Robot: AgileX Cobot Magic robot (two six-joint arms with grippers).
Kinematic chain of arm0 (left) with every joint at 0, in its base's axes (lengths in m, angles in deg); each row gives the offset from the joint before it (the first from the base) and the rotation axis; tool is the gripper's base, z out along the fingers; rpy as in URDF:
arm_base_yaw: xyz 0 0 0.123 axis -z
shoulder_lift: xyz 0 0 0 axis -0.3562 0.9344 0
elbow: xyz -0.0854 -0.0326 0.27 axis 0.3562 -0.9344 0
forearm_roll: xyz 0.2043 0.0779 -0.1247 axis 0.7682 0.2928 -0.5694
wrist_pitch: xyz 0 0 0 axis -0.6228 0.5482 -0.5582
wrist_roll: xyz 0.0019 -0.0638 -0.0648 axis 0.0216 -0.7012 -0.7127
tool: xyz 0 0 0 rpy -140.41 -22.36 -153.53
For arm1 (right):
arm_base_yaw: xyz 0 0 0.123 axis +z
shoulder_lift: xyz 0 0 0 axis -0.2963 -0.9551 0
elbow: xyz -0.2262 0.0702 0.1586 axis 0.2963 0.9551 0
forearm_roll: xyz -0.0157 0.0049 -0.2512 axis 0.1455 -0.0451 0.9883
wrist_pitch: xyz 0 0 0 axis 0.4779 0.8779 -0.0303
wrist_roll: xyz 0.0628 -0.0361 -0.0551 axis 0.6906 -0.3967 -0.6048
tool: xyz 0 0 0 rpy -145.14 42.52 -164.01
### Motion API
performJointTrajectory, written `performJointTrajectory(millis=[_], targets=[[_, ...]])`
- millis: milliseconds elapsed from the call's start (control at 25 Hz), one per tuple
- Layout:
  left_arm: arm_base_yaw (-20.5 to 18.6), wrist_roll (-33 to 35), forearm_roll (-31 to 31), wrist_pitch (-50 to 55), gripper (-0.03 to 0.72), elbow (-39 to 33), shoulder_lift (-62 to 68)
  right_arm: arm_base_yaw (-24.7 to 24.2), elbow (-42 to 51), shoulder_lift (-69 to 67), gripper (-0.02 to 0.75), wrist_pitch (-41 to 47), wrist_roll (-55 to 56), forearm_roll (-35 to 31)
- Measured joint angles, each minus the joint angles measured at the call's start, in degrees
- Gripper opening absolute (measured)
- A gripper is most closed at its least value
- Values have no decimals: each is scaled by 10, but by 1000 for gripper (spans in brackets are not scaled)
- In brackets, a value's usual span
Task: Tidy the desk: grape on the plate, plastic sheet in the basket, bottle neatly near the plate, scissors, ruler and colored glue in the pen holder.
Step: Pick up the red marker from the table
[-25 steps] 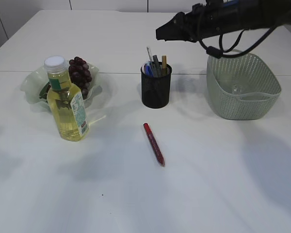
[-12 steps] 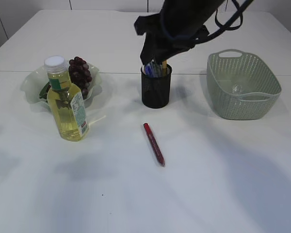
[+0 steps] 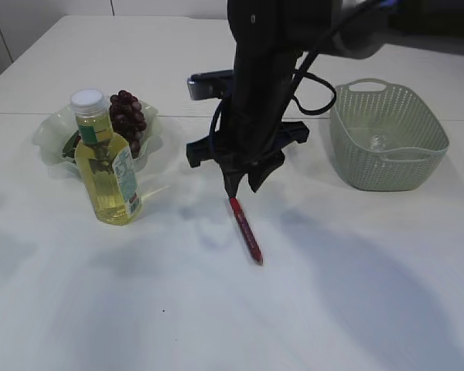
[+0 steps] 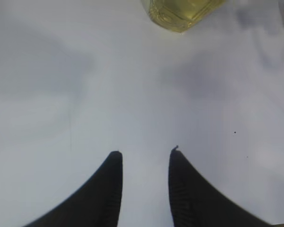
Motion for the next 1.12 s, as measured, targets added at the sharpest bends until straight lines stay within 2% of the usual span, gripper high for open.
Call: performJointTrajectory(millis=[160, 600, 1120], targets=[[0, 0, 0, 0, 246, 0, 0, -2, -16, -36, 314, 9, 11, 21], [0, 0, 0, -3, 246, 0, 0, -3, -109, -128, 346, 9, 18, 24], [0, 0, 0, -13, 246, 0, 0, -45, -113, -150, 349, 9, 17, 24]])
